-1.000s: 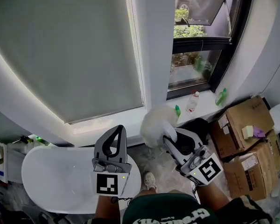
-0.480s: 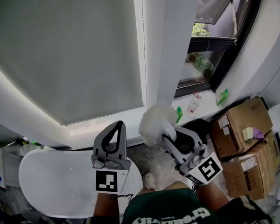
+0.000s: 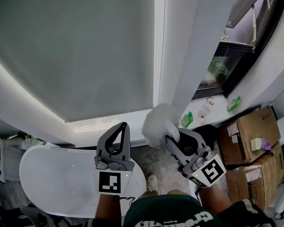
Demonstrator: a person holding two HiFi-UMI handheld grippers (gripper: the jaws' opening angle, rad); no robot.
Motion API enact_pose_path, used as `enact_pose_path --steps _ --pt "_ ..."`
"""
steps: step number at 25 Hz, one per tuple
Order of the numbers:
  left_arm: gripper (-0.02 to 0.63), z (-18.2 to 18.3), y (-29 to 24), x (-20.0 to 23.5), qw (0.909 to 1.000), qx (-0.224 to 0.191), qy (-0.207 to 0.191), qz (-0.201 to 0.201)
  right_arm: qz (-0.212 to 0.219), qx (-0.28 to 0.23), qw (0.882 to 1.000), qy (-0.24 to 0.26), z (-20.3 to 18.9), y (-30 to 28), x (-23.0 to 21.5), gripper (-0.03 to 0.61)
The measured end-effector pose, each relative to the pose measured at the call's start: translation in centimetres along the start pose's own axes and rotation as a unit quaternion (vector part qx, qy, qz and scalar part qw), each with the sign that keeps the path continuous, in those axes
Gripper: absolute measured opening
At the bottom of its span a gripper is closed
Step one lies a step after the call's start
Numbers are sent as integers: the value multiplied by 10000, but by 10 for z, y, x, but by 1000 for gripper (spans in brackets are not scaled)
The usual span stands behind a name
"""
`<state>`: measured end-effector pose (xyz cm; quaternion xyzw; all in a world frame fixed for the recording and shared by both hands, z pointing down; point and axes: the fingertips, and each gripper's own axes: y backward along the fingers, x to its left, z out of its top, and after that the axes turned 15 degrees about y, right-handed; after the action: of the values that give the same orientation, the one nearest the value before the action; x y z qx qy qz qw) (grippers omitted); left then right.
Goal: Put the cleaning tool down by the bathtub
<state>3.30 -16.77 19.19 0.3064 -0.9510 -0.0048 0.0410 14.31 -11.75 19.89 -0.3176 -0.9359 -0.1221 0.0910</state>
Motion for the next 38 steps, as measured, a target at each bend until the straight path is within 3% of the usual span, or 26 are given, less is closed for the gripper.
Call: enact_pose_path --steps 8,25,32,38 --pt "9 -8 -15 21 9997 82 -221 -38 43 144 9998 -113 -25 -29 -4 98" --pt "9 -50 -27 38 9986 388 318 157 219 544 9978 -299 -58 -50 -4 100" --pt "9 -53 -34 37 9974 421 248 523 532 409 9970 -380 -59 -52 -16 100" --pt "9 -48 -30 36 9936 349 512 946 740 101 9965 -363 -48 -49 -26 100"
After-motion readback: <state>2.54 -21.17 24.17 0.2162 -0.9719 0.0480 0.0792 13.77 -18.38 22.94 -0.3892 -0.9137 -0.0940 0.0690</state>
